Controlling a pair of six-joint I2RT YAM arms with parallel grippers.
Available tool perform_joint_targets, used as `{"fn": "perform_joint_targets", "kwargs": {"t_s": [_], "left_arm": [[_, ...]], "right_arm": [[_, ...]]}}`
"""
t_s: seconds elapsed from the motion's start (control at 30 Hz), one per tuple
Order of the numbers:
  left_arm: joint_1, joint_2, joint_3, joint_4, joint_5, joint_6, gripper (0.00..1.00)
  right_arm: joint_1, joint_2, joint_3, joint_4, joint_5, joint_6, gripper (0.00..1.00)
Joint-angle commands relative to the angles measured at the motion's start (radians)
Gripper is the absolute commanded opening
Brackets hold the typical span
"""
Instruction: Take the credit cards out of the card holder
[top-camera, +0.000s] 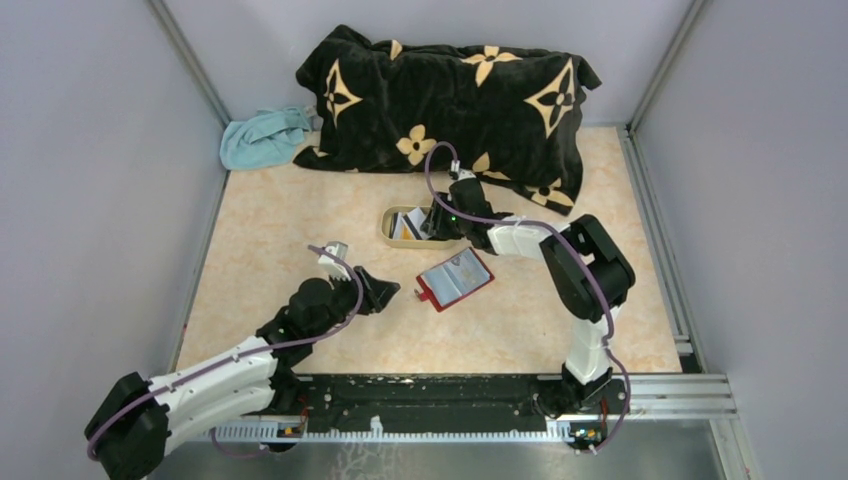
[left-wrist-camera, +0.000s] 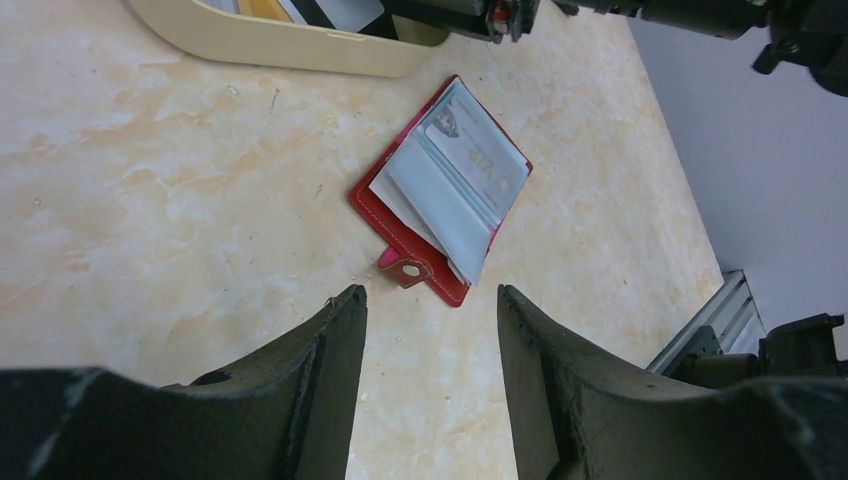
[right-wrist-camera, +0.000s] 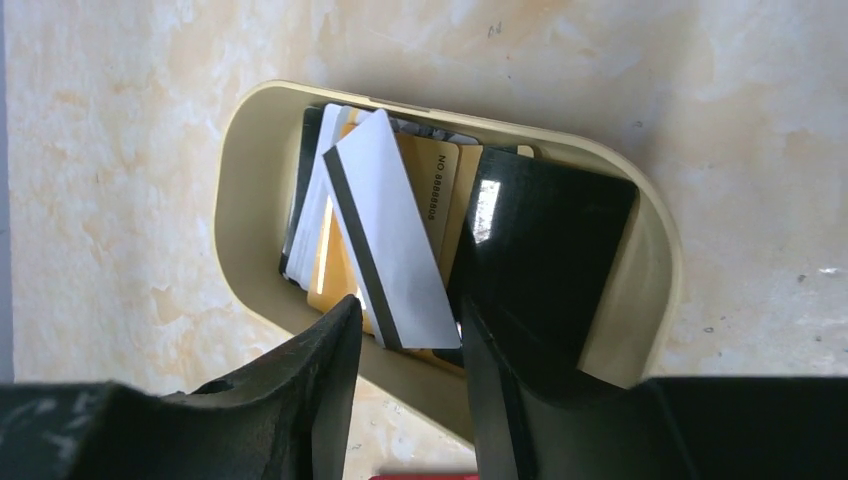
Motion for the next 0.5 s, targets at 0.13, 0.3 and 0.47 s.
{"fn": "perform_joint_targets", "kwargs": {"t_s": [0.13, 0.3, 0.47], "left_arm": [[0.013, 0.073, 0.002, 0.087, 0.031, 0.014, 0.57], [0.018, 0.094, -0.001, 0.108, 0.044, 0.01, 0.57], [0.022, 0.063, 0.002, 0.067, 0.045, 0.013, 0.57]], "right_arm": [[0.009, -0.153, -0.009, -0.017, 0.067, -0.087, 0.41], [0.008, -0.135, 0.008, -0.028, 0.074, -0.106, 0.36], [0.009, -0.023, 0.07, -0.043, 0.113, -0.128, 0.15]]}}
